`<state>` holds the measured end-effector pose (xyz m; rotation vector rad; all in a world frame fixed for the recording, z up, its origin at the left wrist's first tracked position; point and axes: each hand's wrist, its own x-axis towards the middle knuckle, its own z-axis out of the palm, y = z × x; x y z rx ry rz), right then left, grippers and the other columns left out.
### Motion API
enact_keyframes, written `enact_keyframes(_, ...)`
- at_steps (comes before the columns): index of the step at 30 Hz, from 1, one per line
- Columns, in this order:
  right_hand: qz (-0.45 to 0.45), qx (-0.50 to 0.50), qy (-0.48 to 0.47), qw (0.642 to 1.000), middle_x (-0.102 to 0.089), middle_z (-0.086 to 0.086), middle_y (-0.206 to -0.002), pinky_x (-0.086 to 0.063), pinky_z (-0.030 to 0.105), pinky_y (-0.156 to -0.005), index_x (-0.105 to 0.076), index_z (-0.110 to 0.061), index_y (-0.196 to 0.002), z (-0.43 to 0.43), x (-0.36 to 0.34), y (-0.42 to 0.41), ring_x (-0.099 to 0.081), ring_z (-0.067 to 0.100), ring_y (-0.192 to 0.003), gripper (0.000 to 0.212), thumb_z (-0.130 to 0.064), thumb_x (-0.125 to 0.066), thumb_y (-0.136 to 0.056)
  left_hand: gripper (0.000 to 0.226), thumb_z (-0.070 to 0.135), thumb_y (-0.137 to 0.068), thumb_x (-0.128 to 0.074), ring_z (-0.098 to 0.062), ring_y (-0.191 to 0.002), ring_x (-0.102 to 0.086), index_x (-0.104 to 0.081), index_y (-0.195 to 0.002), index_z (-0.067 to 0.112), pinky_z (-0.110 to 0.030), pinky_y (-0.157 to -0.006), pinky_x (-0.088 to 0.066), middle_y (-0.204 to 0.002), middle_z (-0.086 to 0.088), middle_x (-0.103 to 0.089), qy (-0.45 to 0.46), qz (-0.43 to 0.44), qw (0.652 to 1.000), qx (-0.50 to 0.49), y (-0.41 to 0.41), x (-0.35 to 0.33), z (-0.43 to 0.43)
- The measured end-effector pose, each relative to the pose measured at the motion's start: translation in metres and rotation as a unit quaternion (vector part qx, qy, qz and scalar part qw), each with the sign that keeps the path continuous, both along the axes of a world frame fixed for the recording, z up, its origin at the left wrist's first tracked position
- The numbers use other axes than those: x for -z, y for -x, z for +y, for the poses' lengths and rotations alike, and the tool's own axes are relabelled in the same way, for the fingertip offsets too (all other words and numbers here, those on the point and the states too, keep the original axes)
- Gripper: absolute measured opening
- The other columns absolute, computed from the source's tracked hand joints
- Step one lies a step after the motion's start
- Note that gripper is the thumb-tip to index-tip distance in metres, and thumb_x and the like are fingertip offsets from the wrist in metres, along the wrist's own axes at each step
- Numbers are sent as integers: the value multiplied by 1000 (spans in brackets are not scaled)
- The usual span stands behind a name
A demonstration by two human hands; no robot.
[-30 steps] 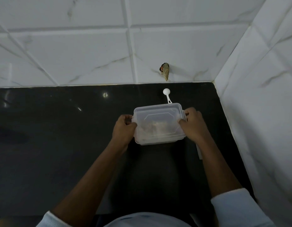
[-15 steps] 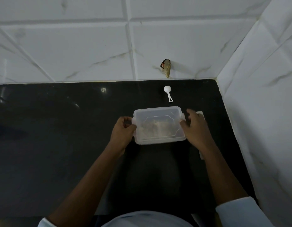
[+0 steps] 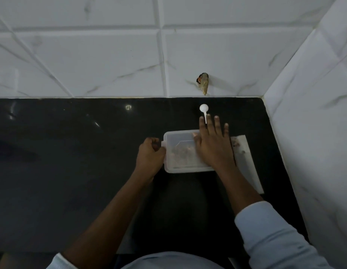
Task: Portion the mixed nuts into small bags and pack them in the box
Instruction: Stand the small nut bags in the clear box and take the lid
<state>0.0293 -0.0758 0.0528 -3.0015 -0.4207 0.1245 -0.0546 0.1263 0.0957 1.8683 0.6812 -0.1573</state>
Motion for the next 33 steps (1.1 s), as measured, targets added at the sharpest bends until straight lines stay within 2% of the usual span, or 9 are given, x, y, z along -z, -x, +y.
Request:
enact_keyframes(3,9,-4,-5,1000,-6,10,-173,-9,58,-127,-8,-19,-164,0,1,-3,1,31,-159,67,-53,-17,-107,43,50,-98,-54,-20,-121,-55,-57,-131,23,-39,-96,-50,-130,-3,-56,-199,-122,972,41,-14,-11,-5)
enact_keyframes(7,8,-8,-12,1000,-10,12,-172,-12,57,-127,-11,-17,-164,-3,1,-1,-2,32,-159,67,-52,-18,-107,43,42,-107,-43,-24,-153,-21,-47,-147,25,-47,-115,-23,-158,-1,-37,-340,-258,904,22,-34,-36,-27)
enact_keyframes(12,-2,-1,-35,999,-13,11,-172,-13,55,-127,-16,-16,-164,-2,0,0,-4,31,-159,67,-52,-22,-108,60,58,-106,-19,-38,-157,0,-21,-160,33,-66,-122,-8,-171,-9,-5,-338,-9,921,192,-43,34,-32)
enact_keyframes(16,1,22,-135,991,-30,10,-166,-22,51,-126,-35,-15,-157,-3,-3,0,-22,25,-156,60,-50,-31,-108,62,59,-105,-14,-40,-157,3,-20,-160,33,-68,-122,-4,-172,-10,0,-343,11,917,204,-48,36,-31)
enact_keyframes(18,-19,114,-319,941,-61,3,-135,-46,42,-111,-58,-20,-135,-9,-15,7,-54,6,-125,37,-40,-42,-108,64,61,-105,-13,-41,-156,5,-12,-162,32,-70,-121,-2,-172,-10,3,-356,18,911,206,-48,32,-31)
enact_keyframes(20,-57,253,-458,850,-67,-6,-98,-58,35,-86,-65,-28,-108,-22,-23,17,-63,0,-88,18,-32,-48,-108,71,65,-103,-11,-42,-156,10,6,-162,31,-71,-120,5,-171,-12,7,-407,28,889,207,-45,31,-34)
enact_keyframes(21,-67,312,-476,819,-66,-6,-91,-59,34,-80,-65,-27,-101,-31,-25,20,-64,3,-82,18,-30,-49,-107,74,69,-101,-10,-43,-155,12,13,-161,31,-71,-119,8,-171,-14,9,-431,26,879,203,-46,28,-38)
enact_keyframes(27,184,487,-508,687,-74,9,-99,-61,44,-87,-68,-20,-98,-55,-9,38,-72,23,-88,32,-45,-49,-105,76,72,-99,-8,-40,-155,16,-1,-163,32,-69,-119,8,-171,-12,6,-459,-92,839,278,-58,16,-79)
enact_keyframes(33,359,470,-560,581,-74,11,-102,-53,41,-86,-70,-15,-114,-61,-13,61,-63,23,-88,38,-46,-52,-102,71,69,-100,-12,-34,-157,-4,4,-161,37,-67,-121,1,-172,-7,-4,-442,-78,802,395,-58,40,-89)
